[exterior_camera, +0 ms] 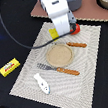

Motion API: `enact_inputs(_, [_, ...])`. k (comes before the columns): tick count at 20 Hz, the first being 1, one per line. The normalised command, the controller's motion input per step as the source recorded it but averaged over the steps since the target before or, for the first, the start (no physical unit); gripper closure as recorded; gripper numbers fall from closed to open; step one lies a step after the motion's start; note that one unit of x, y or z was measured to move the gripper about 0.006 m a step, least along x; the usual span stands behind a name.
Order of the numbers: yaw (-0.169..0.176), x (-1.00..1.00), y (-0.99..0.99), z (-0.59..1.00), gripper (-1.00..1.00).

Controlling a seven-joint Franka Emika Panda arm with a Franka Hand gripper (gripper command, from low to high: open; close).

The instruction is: Interact with the objects in diverse but meaningful ways.

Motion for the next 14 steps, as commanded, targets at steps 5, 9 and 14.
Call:
enact_inputs(5, [0.000, 0.34, -0.18, -0.12, 1.00])
enact_inputs(9, [-0.005, 0.41, -0.05, -0.02, 1.00])
enact_inputs(14, [-0.047, 0.64, -0.15, 0.00, 1.00])
